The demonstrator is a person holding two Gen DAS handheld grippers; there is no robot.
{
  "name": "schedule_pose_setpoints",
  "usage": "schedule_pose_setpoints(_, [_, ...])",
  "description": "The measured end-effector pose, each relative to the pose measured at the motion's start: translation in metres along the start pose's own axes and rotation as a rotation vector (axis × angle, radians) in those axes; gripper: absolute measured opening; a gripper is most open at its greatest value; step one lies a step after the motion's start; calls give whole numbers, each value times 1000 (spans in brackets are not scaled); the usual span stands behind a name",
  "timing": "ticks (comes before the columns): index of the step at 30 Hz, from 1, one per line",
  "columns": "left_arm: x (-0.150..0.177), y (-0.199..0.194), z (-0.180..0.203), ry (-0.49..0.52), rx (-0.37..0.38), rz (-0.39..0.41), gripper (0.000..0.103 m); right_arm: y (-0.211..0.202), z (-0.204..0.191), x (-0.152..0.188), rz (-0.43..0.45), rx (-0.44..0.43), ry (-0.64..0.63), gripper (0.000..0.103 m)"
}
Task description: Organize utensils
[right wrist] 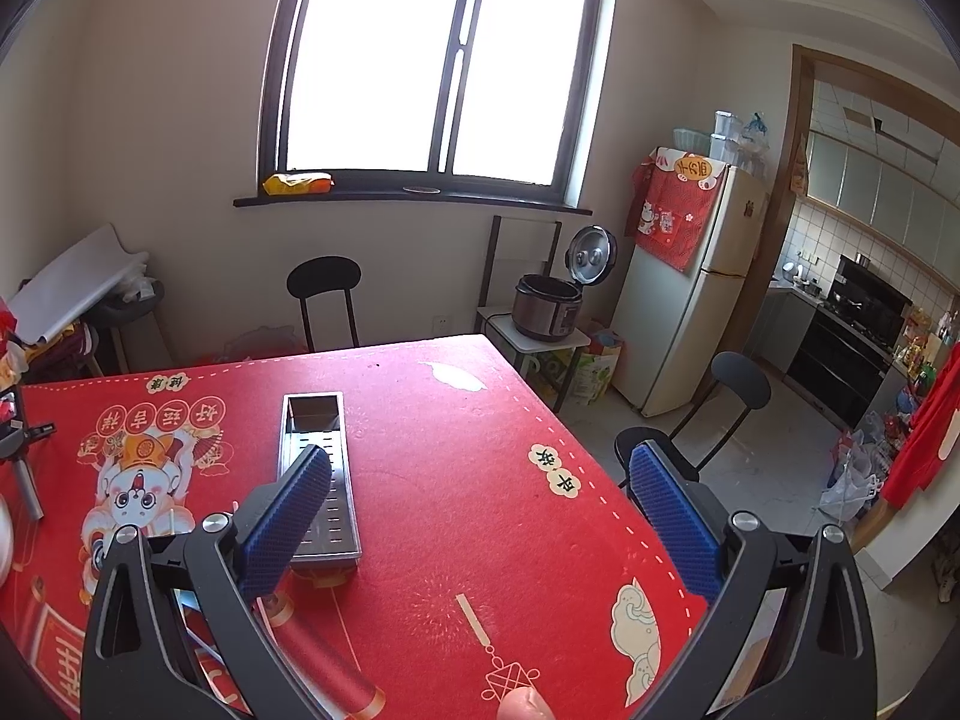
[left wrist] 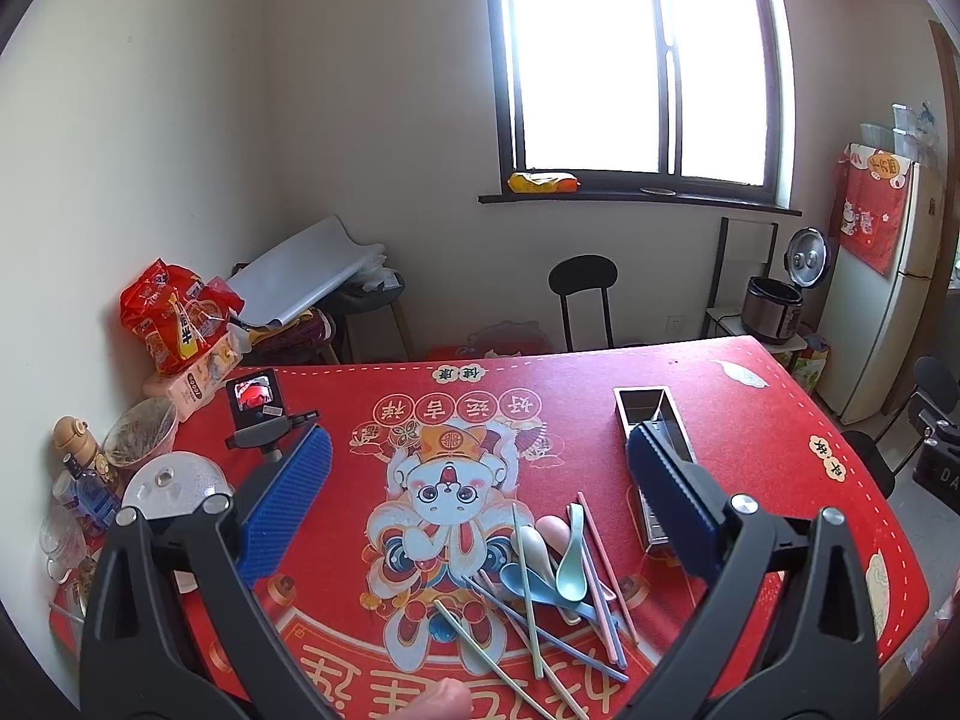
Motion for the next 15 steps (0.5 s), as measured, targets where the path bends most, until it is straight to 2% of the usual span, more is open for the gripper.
schedule_pose_setpoints(7, [5,3,-2,-21,19,-35,97,8,-3,3,-45,-58,17,98])
schedule_pose_setpoints(15, [23,34,-24,-111,50,-193,97,39,-11,17,-162,-215,79,98])
Point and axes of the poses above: each gripper's, at about its wrist camera, not at the fingertips, and y roughly the way its jaws point, z to its right, x to its underside, the point moved 4 cm from there along y, roughly the way its jaws point, and after that the axes turned 4 degrees about -x, right-handed, at the moved point
